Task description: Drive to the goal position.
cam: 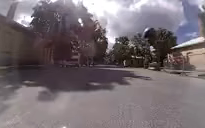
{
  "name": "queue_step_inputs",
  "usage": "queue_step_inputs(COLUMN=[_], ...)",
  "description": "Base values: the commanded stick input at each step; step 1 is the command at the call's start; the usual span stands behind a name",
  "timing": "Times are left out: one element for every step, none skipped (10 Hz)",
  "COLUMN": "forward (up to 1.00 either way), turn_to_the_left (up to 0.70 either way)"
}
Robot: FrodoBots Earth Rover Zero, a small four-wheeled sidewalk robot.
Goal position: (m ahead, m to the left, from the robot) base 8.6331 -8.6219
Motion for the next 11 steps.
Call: queue_step_inputs(forward=[0.3,0.42,0.81,1.0,1.0,0.93,0.35,0.3,0.3,0.3,0.3], turn_to_the_left=[-0.14,-0.18,-0.32,-0.37,-0.32,-0.29,-0.12,-0.11,-0.11,-0.11,-0.11])
